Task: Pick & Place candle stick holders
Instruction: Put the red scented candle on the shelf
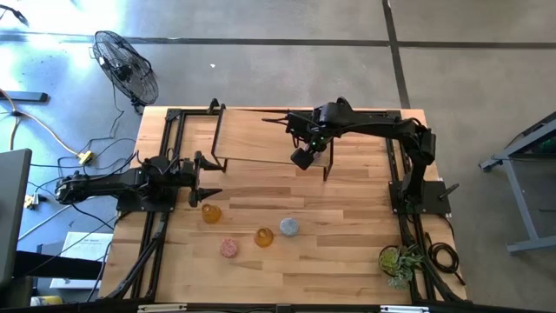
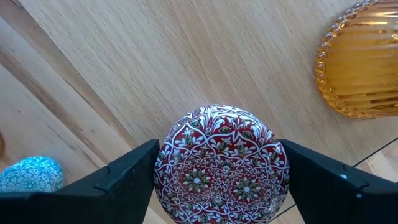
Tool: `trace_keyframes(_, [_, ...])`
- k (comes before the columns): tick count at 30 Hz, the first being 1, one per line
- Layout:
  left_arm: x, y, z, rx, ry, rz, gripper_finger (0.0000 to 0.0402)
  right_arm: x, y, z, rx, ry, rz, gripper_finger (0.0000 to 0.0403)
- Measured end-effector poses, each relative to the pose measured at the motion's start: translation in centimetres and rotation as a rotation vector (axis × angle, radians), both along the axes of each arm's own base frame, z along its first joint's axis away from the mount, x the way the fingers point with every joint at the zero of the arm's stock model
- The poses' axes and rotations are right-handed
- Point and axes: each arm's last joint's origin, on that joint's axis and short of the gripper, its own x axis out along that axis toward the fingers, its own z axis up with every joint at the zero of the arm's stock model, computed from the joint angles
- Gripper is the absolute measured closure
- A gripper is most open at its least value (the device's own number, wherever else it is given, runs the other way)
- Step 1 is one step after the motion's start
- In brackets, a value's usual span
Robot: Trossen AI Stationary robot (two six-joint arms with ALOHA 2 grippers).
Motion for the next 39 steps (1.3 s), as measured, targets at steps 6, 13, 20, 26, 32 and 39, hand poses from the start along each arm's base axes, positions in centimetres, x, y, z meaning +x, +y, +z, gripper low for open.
trace_keyframes(6, [0.0, 0.0, -0.01, 0.0, 0.0, 0.0, 0.0027, 0.02, -0.05, 0.0, -0.012, 0.0, -0.002, 0.0089])
trace_keyframes(13, [0.0, 0.0, 0.0, 0.0, 0.0, 0.0, 0.0027, 0.15, -0.09, 0.05, -0.017, -0.017, -0.002, 0.0089])
trace_keyframes(20, [0.0, 0.0, -0.01, 0.0, 0.0, 0.001, 0.0027, 0.38, -0.14, 0.19, -0.021, -0.047, 0.003, 0.0089])
trace_keyframes(26, [0.0, 0.0, -0.01, 0.0, 0.0, 0.001, 0.0027, 0.37, -0.01, 0.21, 0.02, -0.058, 0.011, 0.0089])
trace_keyframes(32, [0.0, 0.0, 0.0, 0.0, 0.0, 0.001, 0.0027, 0.36, 0.01, 0.23, 0.024, -0.059, 0.007, 0.0089])
trace_keyframes(39, [0.0, 0.0, -0.01, 0.0, 0.0, 0.001, 0.0027, 0.36, 0.01, 0.23, 0.025, -0.06, 0.006, 0.0089])
